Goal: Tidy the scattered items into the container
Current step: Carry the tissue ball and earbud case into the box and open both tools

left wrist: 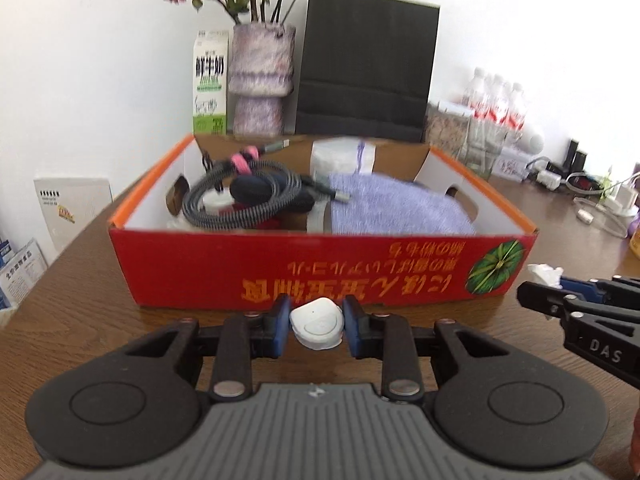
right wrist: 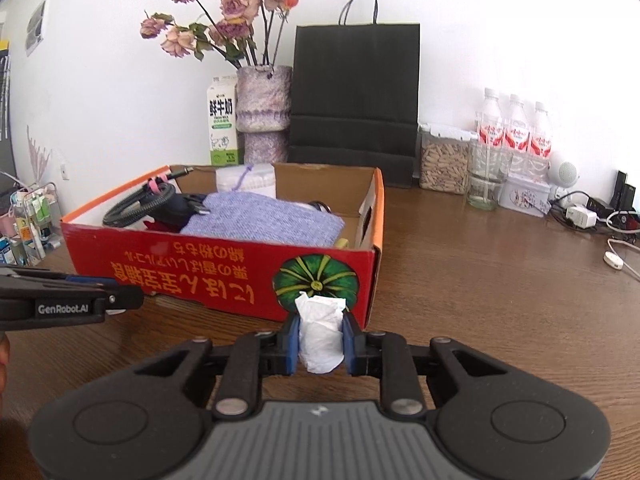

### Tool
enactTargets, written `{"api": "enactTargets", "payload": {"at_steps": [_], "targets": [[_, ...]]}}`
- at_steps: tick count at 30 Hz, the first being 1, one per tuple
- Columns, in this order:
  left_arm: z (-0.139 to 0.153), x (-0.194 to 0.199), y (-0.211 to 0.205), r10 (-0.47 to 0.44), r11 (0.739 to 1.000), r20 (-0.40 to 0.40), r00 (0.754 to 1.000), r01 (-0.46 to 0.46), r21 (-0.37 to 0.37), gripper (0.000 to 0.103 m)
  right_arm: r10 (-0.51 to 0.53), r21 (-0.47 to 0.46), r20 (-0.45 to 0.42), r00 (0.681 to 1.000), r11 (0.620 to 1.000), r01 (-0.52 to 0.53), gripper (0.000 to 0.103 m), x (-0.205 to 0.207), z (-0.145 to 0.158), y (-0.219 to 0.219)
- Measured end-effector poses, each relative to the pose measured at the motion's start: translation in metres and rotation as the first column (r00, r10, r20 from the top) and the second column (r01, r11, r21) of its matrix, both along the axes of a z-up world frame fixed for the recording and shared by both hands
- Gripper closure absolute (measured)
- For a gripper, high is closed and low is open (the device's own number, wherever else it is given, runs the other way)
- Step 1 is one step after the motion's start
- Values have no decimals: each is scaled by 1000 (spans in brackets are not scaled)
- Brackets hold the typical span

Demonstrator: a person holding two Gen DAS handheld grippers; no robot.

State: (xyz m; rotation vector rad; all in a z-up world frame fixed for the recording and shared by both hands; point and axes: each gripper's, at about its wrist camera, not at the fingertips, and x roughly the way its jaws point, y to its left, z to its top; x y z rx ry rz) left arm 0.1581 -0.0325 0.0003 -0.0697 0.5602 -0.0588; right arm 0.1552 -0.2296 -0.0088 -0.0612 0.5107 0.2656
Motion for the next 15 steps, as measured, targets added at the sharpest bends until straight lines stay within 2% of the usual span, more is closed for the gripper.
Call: {"api": "enactTargets", "payload": {"at_steps": [8, 15], "targets": [[45, -1, 11, 6, 999, 162, 987, 0, -40, 74, 23, 56, 127, 992, 998, -31, 83, 0, 42, 12], [60, 33, 18, 44, 996, 208, 977, -25, -91, 74, 6, 98, 204, 979, 995, -26, 83, 31, 67, 32]]}}
